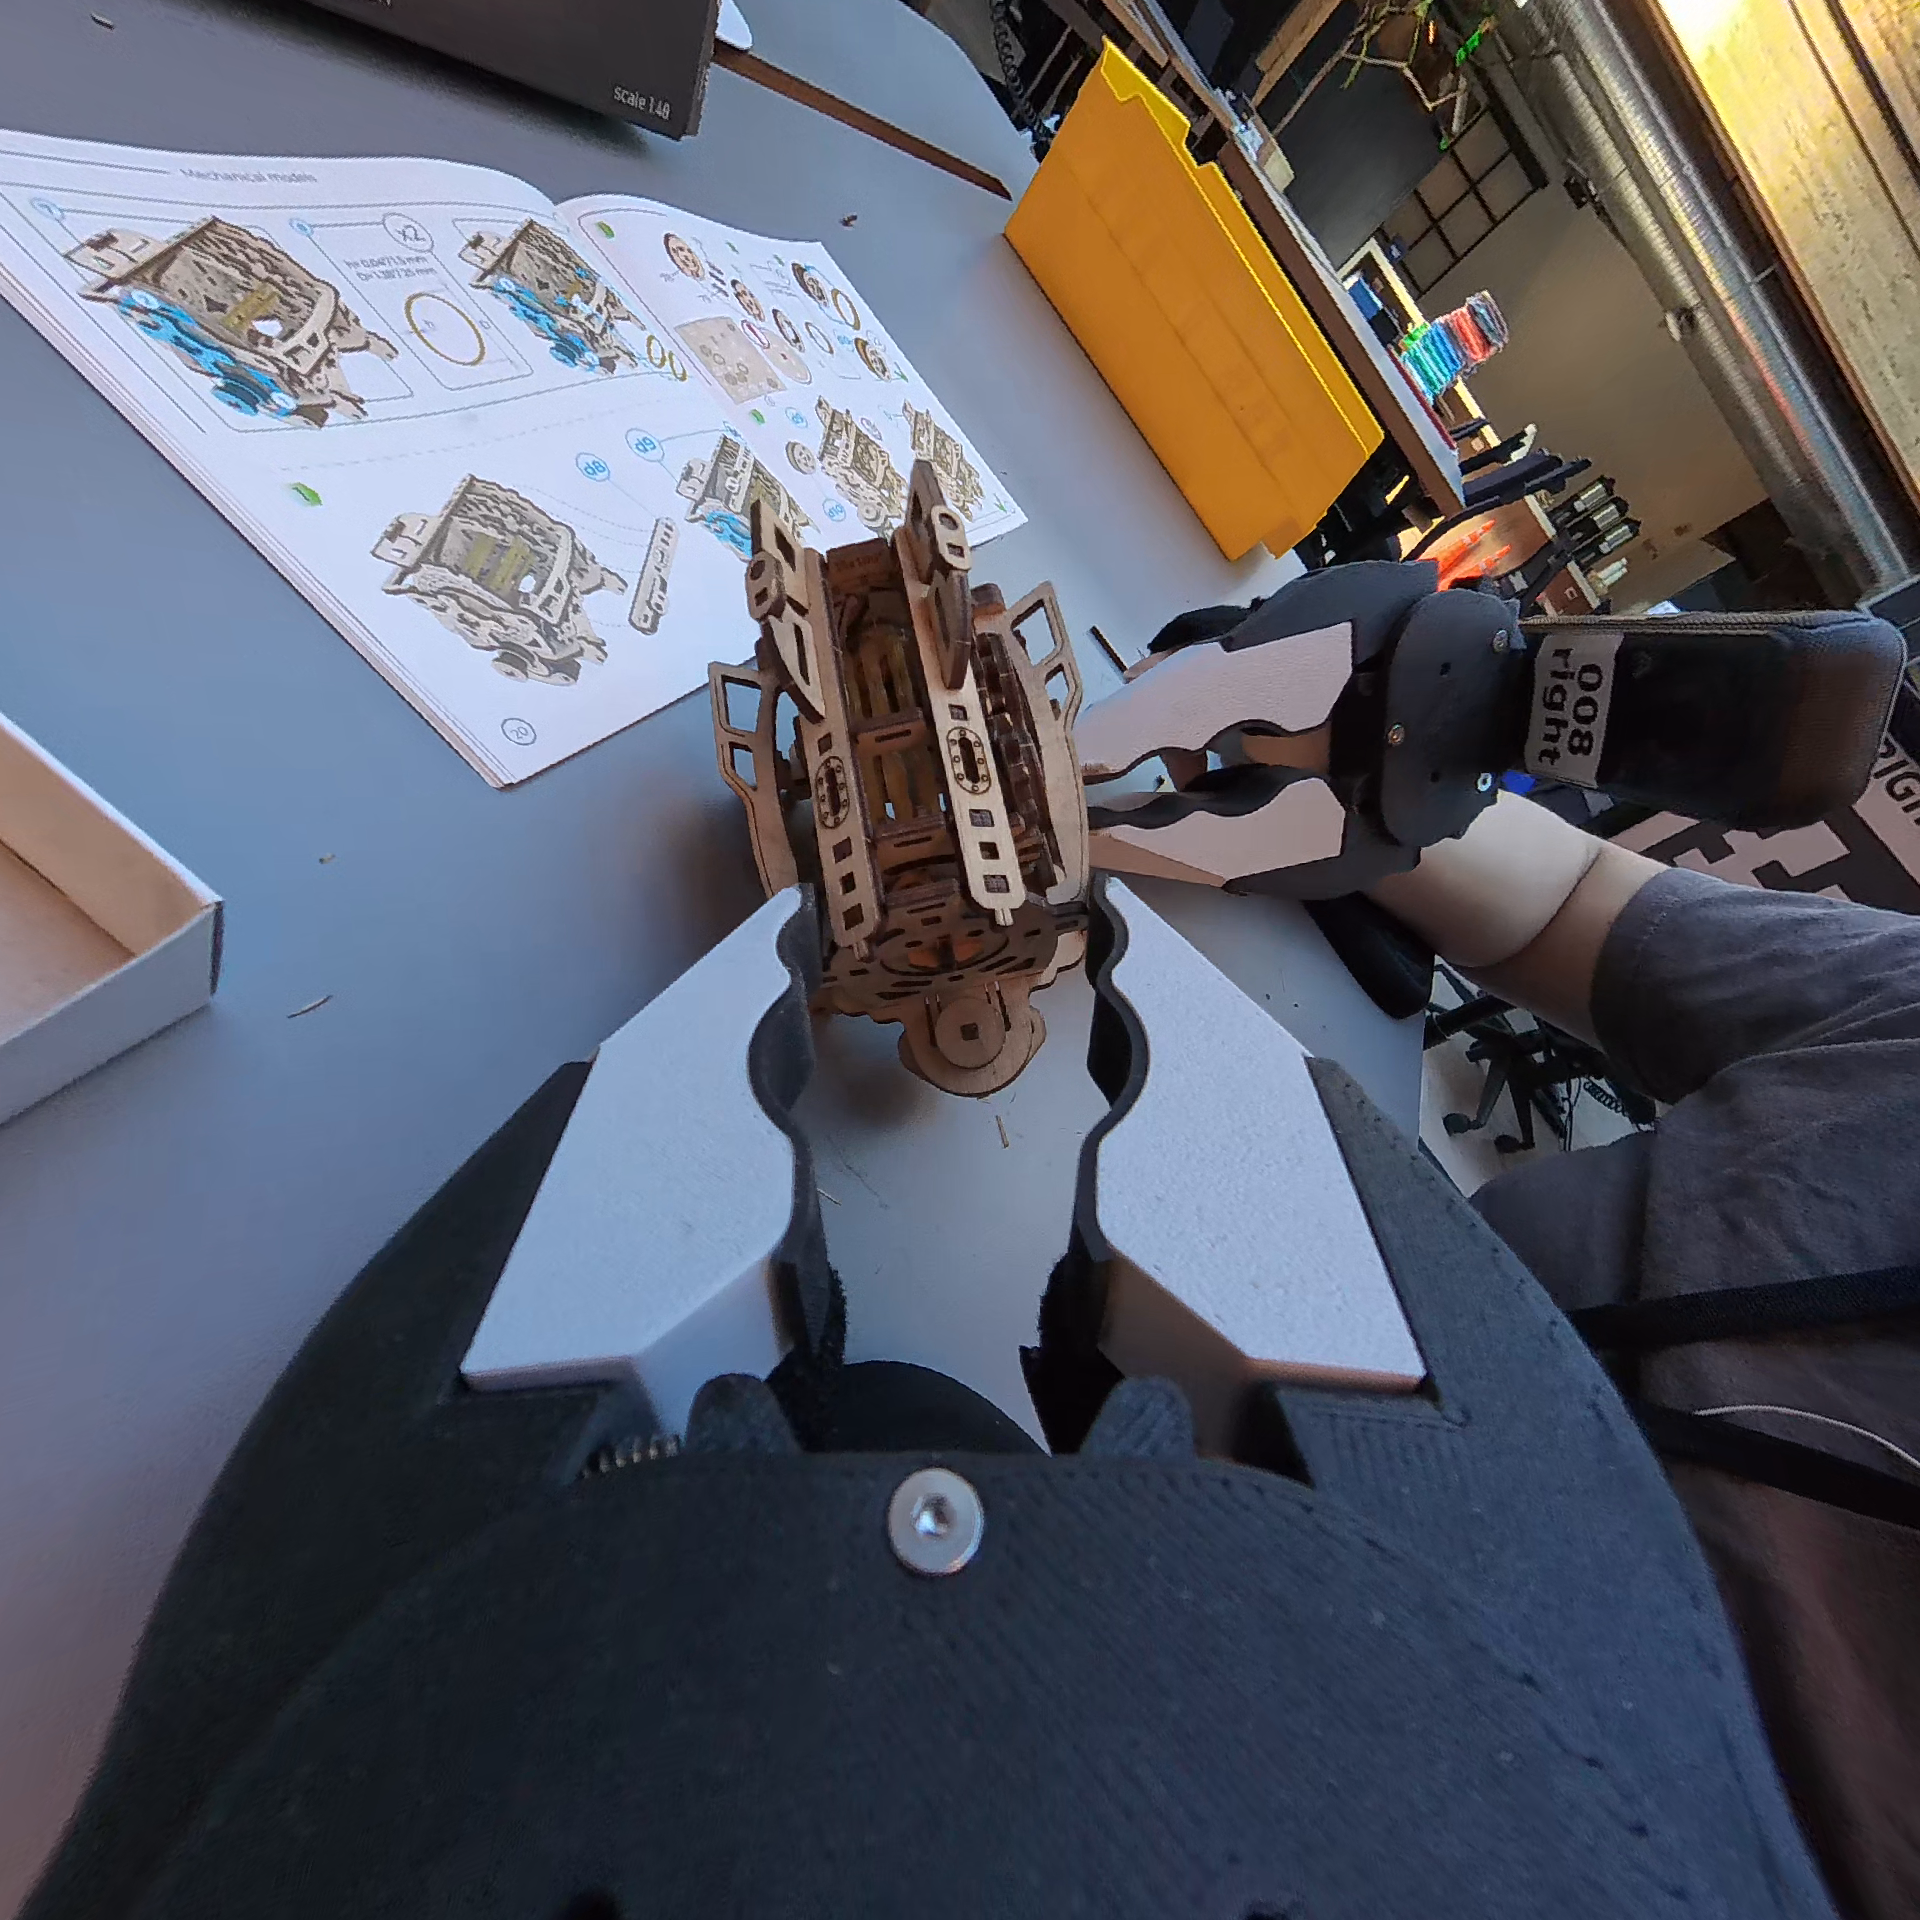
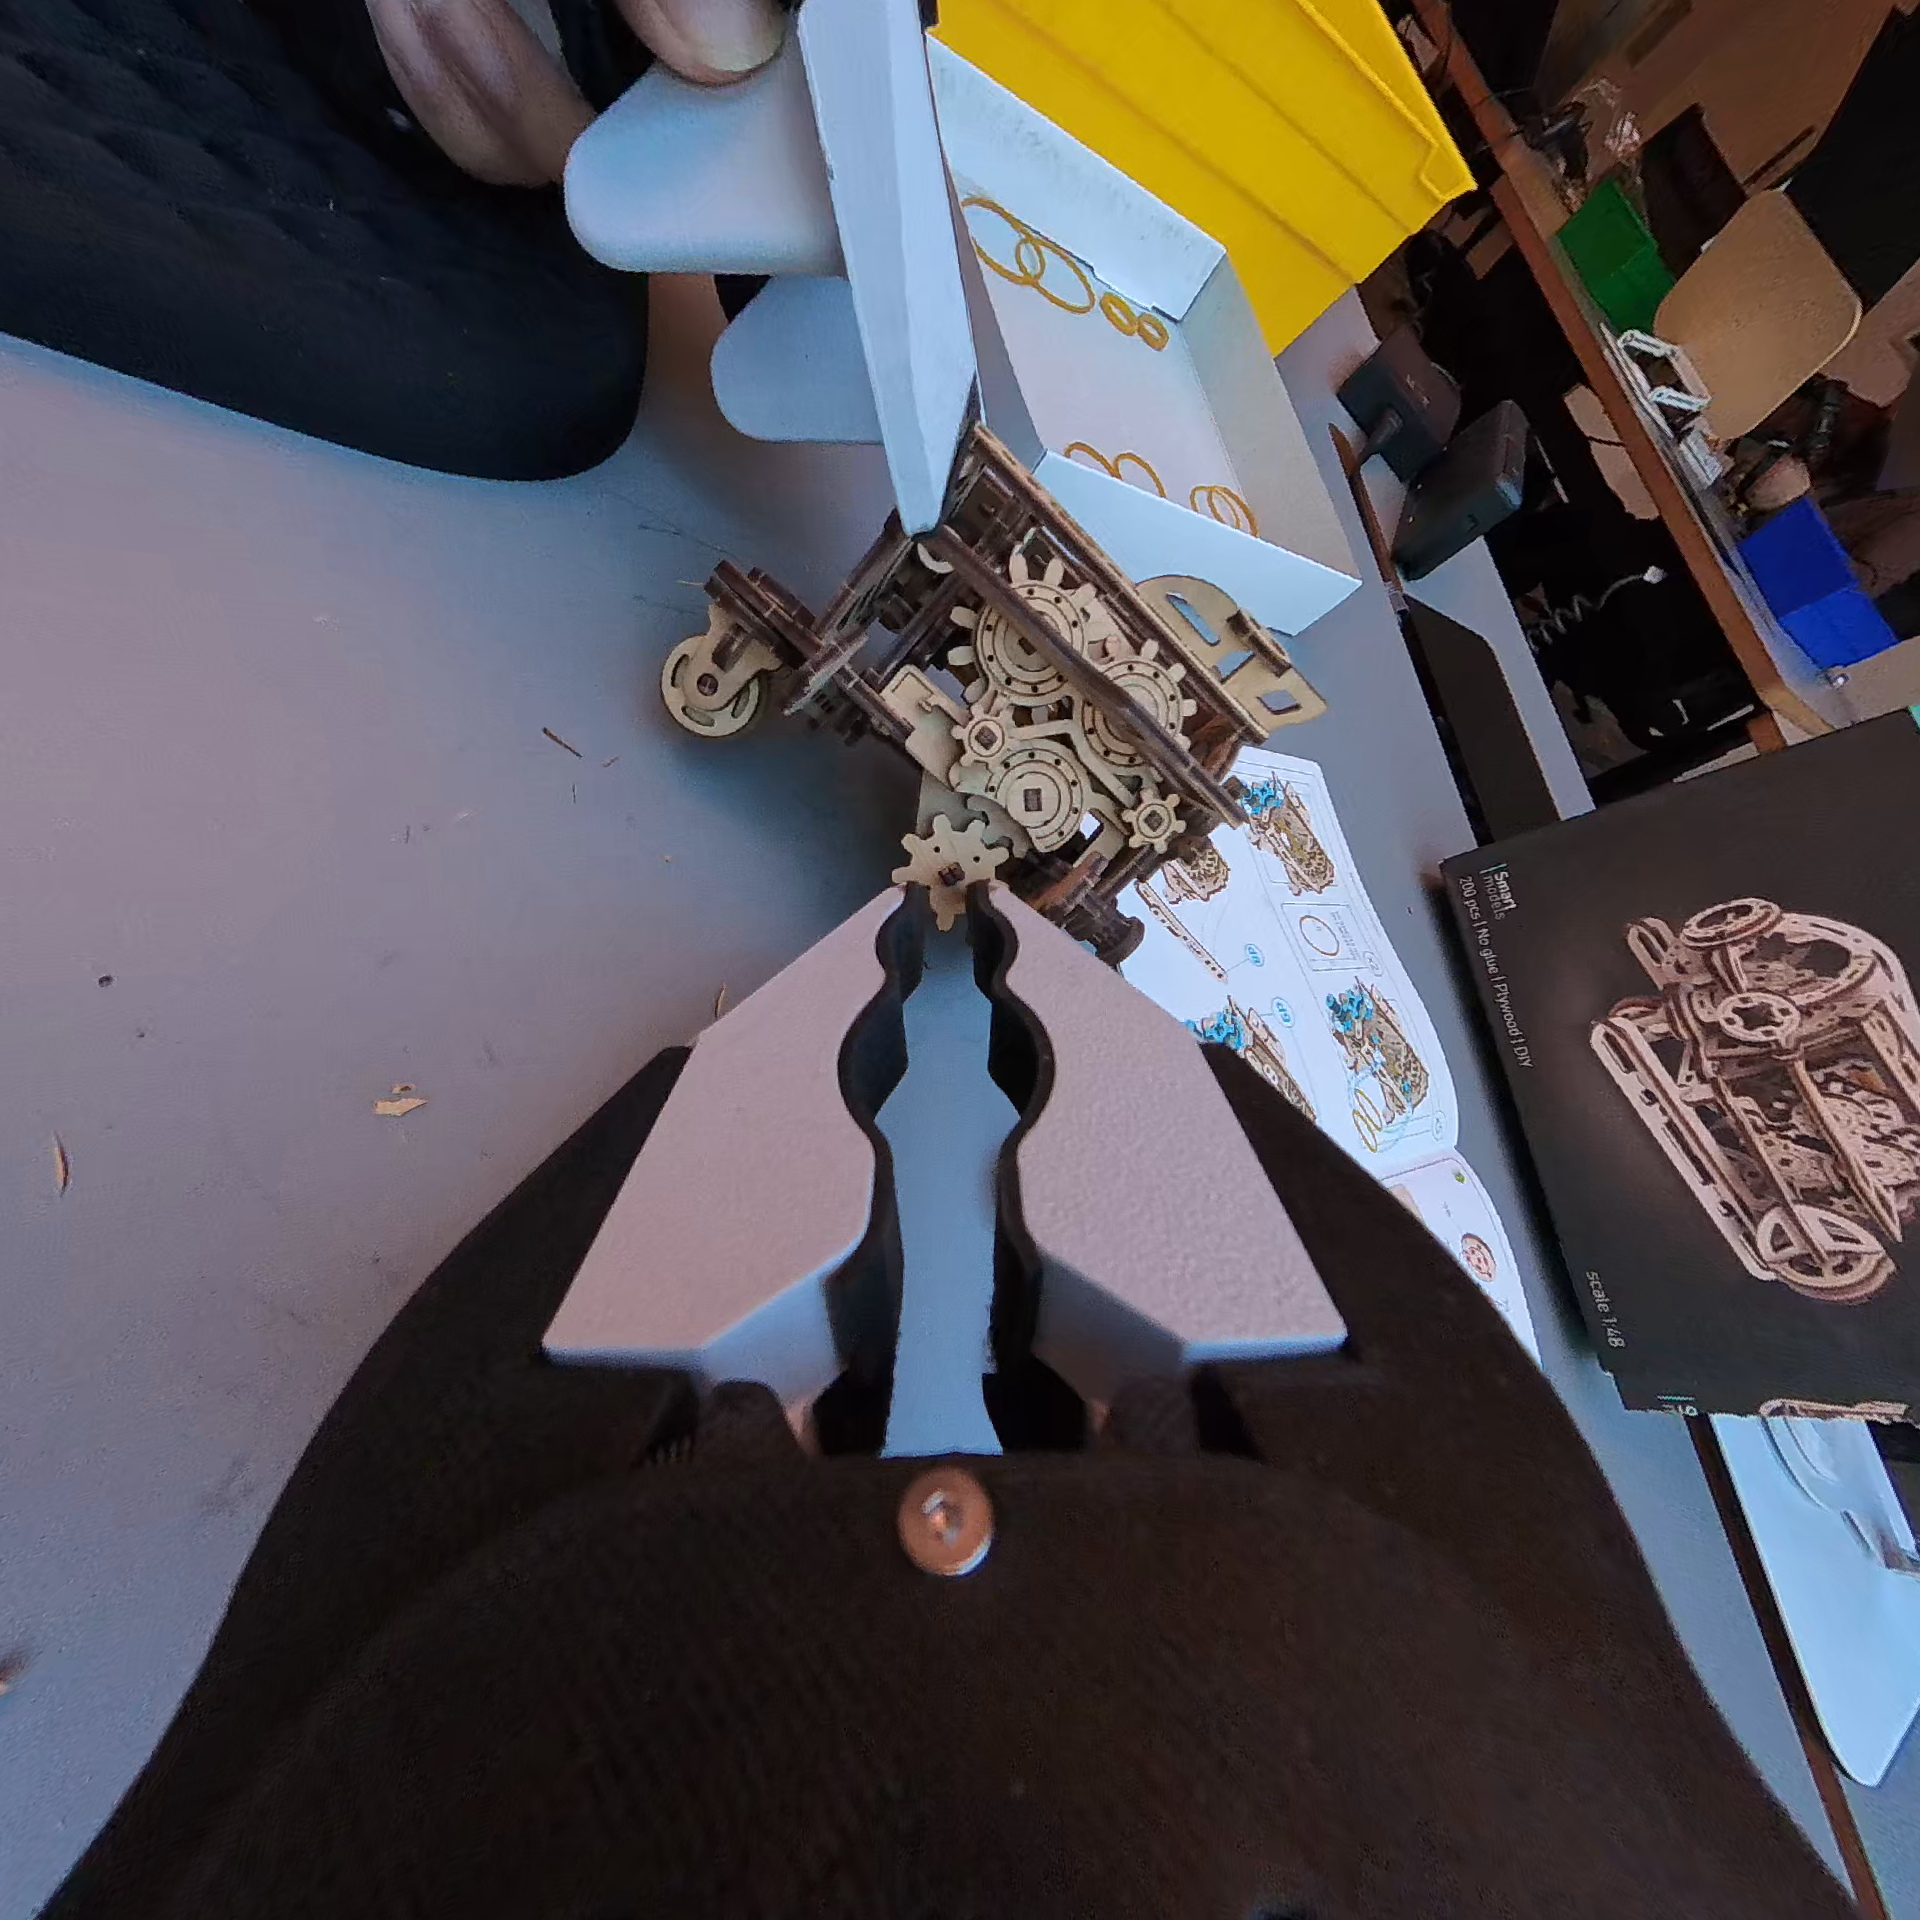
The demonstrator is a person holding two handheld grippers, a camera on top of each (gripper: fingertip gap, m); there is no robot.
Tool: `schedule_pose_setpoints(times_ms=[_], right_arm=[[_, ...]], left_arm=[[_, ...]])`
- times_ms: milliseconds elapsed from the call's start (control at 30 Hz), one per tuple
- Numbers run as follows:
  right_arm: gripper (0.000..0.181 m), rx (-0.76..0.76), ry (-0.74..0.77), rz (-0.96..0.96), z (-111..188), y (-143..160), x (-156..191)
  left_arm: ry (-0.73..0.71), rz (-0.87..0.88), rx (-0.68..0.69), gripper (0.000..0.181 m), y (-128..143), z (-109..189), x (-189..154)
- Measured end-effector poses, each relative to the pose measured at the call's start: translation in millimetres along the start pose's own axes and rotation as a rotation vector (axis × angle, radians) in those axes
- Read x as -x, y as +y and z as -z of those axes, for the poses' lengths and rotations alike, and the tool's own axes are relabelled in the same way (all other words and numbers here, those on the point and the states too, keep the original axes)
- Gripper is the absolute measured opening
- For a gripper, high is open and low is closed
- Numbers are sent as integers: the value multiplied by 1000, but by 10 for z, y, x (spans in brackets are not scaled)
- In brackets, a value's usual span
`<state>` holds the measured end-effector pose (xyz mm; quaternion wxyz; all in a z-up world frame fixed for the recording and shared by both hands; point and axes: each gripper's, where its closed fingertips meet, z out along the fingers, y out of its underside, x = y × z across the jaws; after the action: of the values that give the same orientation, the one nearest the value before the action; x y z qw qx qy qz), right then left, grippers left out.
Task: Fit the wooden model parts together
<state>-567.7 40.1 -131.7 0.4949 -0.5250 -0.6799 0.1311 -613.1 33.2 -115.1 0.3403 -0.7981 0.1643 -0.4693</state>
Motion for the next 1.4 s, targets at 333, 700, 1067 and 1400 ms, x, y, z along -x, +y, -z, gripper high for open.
schedule_pose_setpoints(times_ms=[333, 700, 1067, 1400], right_arm=[[11, -31, -9, -7, 34, -32, 3], [12, -8, 4, 51, -15, -47, 31], [29, 2, -53, 0, -36, -12, 82], [29, -11, -70, 33, -34, -12, 86]], left_arm=[[-1, -1, -2, 50, -1, 1, 2], [-7, -13, 0, 49, 0, -4, -2], [-10, -3, -8, 49, -13, 8, 12], [-1, 19, -12, 49, -22, 10, 20]])
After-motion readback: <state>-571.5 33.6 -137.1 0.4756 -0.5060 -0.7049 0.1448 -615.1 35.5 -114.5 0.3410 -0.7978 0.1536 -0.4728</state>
